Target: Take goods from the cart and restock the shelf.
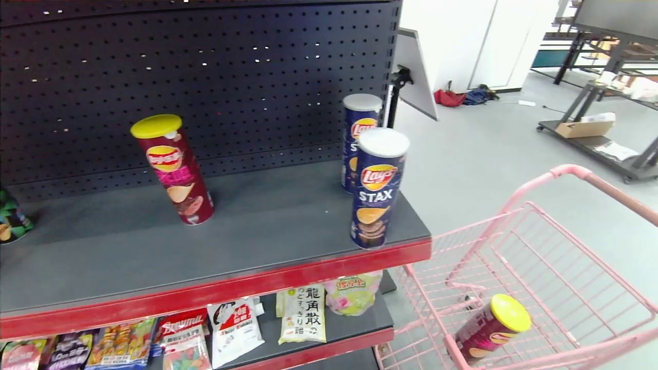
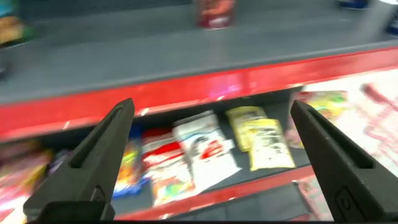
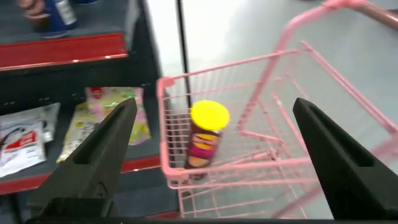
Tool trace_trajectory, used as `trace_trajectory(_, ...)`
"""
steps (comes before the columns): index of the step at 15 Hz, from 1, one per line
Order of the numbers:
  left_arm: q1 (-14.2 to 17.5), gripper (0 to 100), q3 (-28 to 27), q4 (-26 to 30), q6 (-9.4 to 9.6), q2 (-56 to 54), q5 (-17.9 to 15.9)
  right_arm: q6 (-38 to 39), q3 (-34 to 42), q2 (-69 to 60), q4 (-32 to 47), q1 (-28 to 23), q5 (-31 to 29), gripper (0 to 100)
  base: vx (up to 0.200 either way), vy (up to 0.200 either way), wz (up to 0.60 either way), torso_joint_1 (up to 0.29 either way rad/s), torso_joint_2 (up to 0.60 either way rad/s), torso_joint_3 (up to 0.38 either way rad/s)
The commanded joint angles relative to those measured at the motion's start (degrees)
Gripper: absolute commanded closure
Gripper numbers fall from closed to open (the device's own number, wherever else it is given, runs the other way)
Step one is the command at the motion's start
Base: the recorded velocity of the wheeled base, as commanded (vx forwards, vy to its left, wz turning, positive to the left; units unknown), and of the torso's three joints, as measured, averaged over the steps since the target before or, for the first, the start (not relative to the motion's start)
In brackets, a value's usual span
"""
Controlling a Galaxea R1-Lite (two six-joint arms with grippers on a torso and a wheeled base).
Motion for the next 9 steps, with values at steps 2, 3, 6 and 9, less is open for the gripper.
trace_trajectory(2,0.0,0,0.0,0.0,-0.01,0.0,0.0,0.0,0.0,0.0,0.0,0.0,0.0,0,0.000,0.000,-0.60,0.005,0.00,0.000)
trace_trajectory(3,0.0,0,0.0,0.0,-0.01,0.0,0.0,0.0,0.0,0.0,0.0,0.0,0.0,0,0.000,0.000,0.00,0.000,0.00,0.000)
trace_trajectory(6,0.0,0,0.0,0.0,-0.01,0.0,0.0,0.1,0.0,0.0,0.0,0.0,-0.1,0,0.000,0.000,0.00,0.000,0.00,0.000)
trace_trajectory(9,0.0,0,0.0,0.0,-0.01,0.0,0.0,0.1,0.0,0.0,0.0,0.0,-0.1,0,0.000,0.000,0.00,-0.024,0.03,0.032)
